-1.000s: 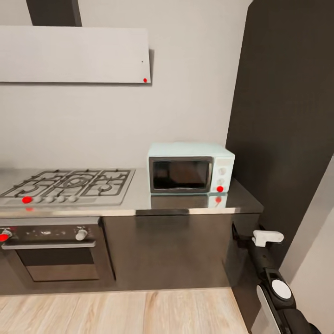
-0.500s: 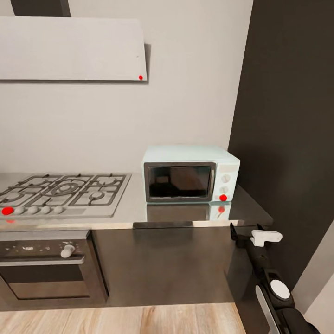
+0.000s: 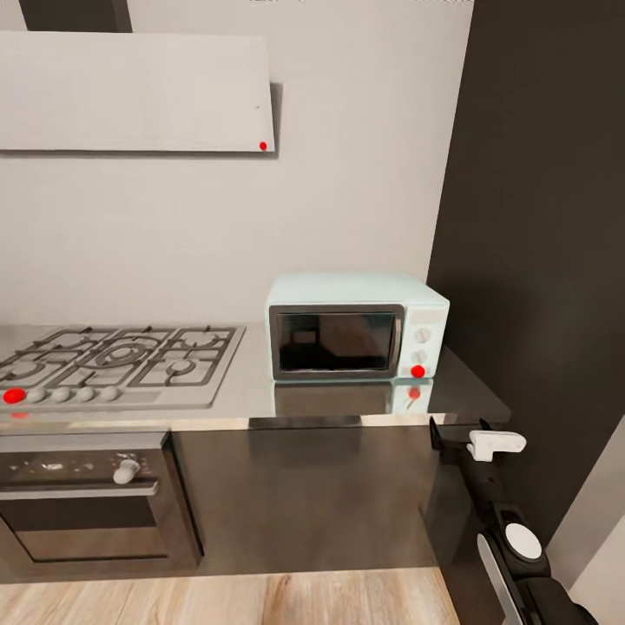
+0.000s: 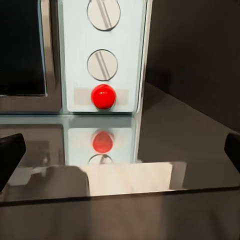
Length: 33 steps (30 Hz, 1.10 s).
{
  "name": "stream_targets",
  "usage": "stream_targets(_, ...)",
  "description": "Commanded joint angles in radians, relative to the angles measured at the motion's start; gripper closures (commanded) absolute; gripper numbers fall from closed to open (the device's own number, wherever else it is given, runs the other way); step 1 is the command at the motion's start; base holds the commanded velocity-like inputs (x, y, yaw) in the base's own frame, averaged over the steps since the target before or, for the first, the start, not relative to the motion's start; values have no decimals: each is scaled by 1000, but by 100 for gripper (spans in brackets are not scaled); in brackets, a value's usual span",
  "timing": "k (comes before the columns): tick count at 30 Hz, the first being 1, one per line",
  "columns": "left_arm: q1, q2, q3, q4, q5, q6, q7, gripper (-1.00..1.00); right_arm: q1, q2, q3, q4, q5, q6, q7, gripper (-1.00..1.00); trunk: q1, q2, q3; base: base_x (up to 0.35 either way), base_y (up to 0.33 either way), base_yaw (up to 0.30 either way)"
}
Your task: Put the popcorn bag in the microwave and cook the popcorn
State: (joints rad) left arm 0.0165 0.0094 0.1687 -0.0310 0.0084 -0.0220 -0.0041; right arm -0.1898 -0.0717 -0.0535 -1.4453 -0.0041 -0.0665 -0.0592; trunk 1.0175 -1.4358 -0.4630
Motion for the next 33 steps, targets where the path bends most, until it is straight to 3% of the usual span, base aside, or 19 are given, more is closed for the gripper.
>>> stream_targets(1,0,-4,5,-1,1,0,0,-100,0,0,1,0,0,-3,-4,-100,-4,7,2,0,0,0)
stream_targets(11,0,-7,4,-1,1,2,-1,-100,0,0,6,0,0,-7,-4,-100,-42,77,34,0,0,0)
stream_targets(15,0,-5,5,-2,1,10,0,-100,0,0,32,0,0,-7,-4,-100,-58,105,46,0,0,0)
stream_targets(33,0,-5,5,-4,1,11,-1,-100,0,-1,37,0,0,-7,-4,-100,-127,231,103,0,0,0)
